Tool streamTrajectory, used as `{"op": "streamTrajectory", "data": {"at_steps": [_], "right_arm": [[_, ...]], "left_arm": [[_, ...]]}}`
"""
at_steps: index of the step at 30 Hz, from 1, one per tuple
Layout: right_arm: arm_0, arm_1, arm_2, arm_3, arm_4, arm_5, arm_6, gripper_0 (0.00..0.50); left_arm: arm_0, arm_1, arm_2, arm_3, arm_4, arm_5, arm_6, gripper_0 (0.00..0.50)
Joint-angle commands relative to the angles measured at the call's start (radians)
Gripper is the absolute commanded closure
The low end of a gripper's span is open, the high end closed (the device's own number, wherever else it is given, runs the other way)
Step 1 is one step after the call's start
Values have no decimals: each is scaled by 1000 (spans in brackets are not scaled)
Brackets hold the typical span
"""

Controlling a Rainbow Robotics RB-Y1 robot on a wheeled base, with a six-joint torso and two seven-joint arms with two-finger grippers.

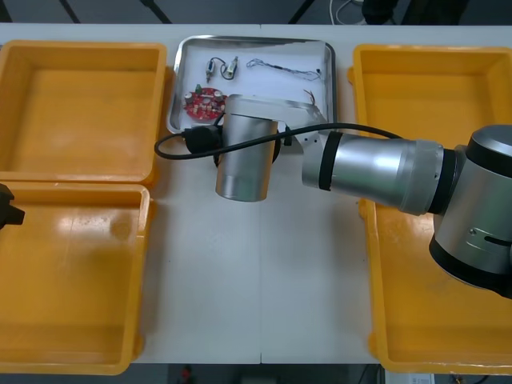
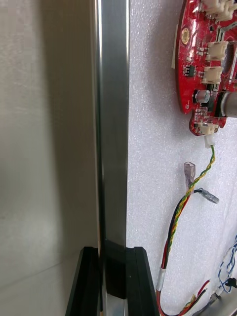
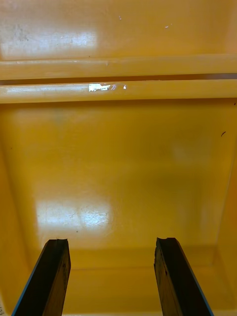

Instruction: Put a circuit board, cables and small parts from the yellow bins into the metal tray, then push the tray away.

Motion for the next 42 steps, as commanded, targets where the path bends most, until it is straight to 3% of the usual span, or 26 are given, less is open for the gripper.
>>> {"op": "streamTrajectory", "data": {"at_steps": [1,12,13,14,15,16,17,28,42], "right_arm": [[-59,22,11,30,31,-69,29,500],[-59,22,11,85,68,-115,38,495],[-61,23,9,86,68,-115,33,382],[-59,22,9,86,69,-115,32,228],[-59,22,9,86,69,-115,32,160],[-61,22,9,85,69,-113,29,30],[-59,22,9,82,68,-112,24,0],[14,22,-138,-85,78,74,30,0],[316,22,-439,-526,176,465,35,0]], "left_arm": [[16,44,27,-27,-9,6,-66,0],[16,44,27,-27,-9,6,-66,0],[16,44,27,-27,-9,6,-66,0],[16,44,27,-27,-9,6,-66,0],[16,44,27,-27,-9,6,-66,0],[16,44,27,-27,-9,6,-66,0],[16,44,27,-27,-9,6,-66,0],[16,44,27,-27,-9,6,-66,0],[16,44,27,-27,-9,6,-66,0]]}}
